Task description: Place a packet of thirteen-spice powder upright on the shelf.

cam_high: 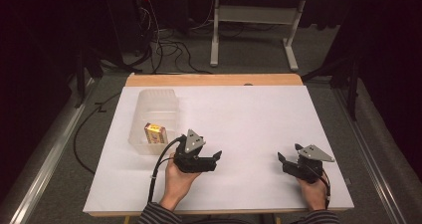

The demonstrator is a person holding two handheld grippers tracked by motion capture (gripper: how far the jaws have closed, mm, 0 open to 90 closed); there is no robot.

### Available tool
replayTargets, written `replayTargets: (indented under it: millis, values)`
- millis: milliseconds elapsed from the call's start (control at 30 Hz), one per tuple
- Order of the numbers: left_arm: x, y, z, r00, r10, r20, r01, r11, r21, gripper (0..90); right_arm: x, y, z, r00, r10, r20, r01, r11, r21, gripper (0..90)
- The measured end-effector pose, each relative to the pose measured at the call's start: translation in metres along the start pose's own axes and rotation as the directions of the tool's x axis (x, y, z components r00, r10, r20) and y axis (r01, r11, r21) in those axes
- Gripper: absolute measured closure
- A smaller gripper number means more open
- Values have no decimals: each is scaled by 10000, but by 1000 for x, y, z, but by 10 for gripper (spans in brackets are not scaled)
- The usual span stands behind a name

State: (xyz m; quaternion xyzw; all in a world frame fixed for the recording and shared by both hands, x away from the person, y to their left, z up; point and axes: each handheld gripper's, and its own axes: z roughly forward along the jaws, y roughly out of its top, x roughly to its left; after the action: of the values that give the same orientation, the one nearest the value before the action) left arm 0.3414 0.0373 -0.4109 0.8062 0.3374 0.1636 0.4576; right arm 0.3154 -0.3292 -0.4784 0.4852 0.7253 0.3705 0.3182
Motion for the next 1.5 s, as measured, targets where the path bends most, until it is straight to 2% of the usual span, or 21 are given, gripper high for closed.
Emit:
replayTargets:
  millis: [333,600,1133,1500]
  values:
    - [0,-9,14,9999,-76,-114,77,10000,51,236,0,0,-1,10000,10,-13,-10,10000,-4,272]
    - [3,-11,26,9992,-379,-151,378,9993,-69,240,-1,0,0,10000,-11,2,11,10000,-3,272]
    - [5,-15,41,9971,-717,-241,713,9973,-167,247,0,0,0,10000,51,-3,-51,10000,10,272]
    - [8,-17,50,9959,-853,-305,853,9964,-14,247,0,0,0,10000,-3,1,3,10000,8,272]
